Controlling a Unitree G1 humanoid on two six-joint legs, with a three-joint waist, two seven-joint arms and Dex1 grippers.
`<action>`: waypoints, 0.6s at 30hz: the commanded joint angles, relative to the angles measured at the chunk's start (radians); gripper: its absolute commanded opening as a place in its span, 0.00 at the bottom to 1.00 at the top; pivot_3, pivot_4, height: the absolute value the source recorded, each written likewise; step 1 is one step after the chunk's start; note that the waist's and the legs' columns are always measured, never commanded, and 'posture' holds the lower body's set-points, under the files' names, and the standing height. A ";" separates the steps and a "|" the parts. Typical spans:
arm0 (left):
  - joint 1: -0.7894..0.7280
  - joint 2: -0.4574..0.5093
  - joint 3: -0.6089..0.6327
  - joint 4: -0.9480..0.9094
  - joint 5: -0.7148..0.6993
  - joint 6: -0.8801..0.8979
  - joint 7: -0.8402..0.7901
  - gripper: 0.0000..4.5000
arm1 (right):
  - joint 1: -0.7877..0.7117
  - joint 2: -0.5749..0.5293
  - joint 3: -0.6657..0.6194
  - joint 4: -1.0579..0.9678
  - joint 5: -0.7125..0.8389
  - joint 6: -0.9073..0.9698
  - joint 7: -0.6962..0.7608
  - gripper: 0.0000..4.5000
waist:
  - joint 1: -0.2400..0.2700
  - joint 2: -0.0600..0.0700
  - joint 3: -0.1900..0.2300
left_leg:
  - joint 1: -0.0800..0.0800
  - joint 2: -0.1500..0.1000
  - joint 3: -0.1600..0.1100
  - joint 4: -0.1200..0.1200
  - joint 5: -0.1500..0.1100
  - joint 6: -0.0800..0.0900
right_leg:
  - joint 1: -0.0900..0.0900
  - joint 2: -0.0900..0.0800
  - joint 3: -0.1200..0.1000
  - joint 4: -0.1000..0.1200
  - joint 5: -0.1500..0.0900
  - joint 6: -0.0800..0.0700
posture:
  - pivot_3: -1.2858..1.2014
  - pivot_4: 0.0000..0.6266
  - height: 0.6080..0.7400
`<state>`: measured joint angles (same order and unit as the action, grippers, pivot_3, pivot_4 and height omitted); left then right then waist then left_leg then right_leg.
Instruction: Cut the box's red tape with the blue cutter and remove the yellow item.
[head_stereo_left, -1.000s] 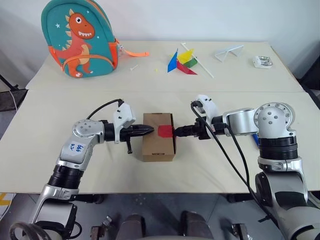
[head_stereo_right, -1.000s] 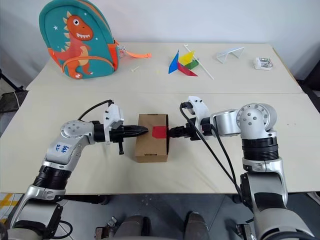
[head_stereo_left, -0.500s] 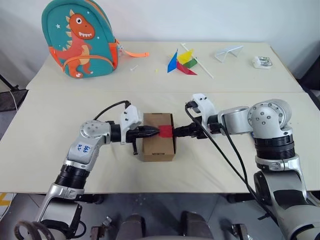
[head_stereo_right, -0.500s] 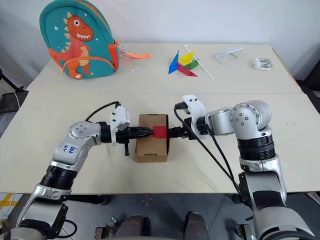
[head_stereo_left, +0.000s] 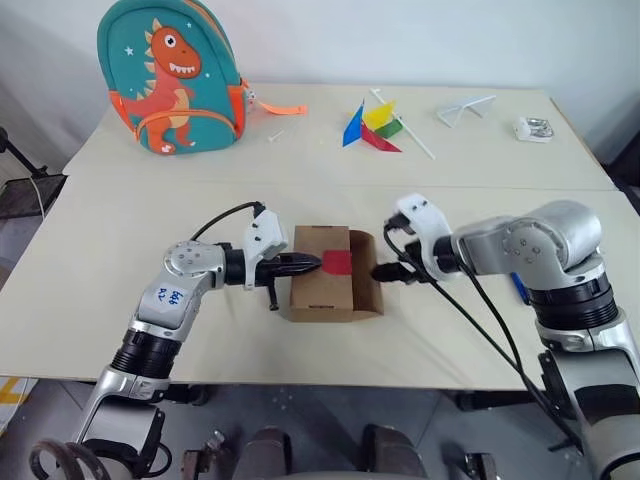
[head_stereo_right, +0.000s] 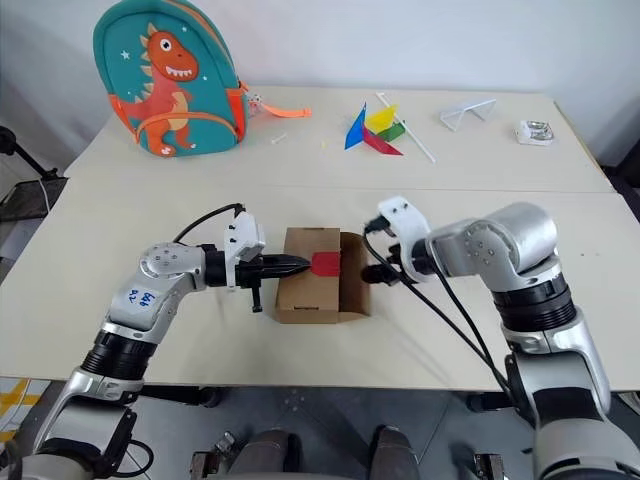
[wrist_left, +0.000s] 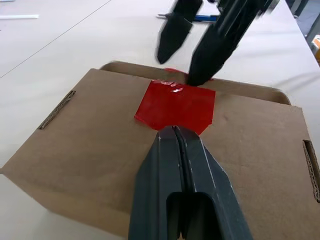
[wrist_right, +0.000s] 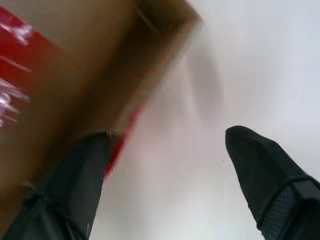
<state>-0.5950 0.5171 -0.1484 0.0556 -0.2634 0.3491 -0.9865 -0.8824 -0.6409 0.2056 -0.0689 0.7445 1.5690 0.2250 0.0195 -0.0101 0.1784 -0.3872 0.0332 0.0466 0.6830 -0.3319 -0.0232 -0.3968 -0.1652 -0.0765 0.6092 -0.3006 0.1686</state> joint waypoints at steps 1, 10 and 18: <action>0.033 0.014 -0.028 0.016 0.034 0.037 0.008 0.00 | -0.005 -0.012 -0.003 -0.029 -0.039 -0.014 0.038 0.87 | -0.007 0.000 0.000 | 0.000 0.000 0.000 0.000 0.000 0.000 | 0.000 0.000 0.000 0.000 0.000 0.000 | 0.52 0.24 1.00; 0.039 0.026 -0.016 -0.016 0.025 0.045 0.013 0.00 | -0.028 0.001 -0.159 -0.008 -0.036 -0.015 0.148 0.87 | -0.019 0.000 0.000 | 0.000 0.000 0.000 0.000 0.000 0.000 | 0.000 0.000 0.000 0.000 0.000 0.000 | 0.52 0.24 1.00; 0.035 0.039 -0.007 -0.025 0.021 0.038 0.004 0.00 | -0.042 0.013 -0.348 0.353 0.136 0.045 0.223 0.87 | -0.021 0.000 0.000 | 0.000 0.000 0.000 -0.001 0.000 0.000 | 0.000 0.000 0.000 0.000 0.000 0.000 | 0.52 0.24 1.00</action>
<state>-0.5788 0.5387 -0.1432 0.0182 -0.2637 0.3717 -0.9769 -0.9053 -0.6295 -0.0988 0.2417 0.8308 1.6096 0.4324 -0.0017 -0.0096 0.1784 -0.3871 0.0333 0.0471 0.6824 -0.3319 -0.0232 -0.3969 -0.1652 -0.0765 0.6090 -0.3006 0.1686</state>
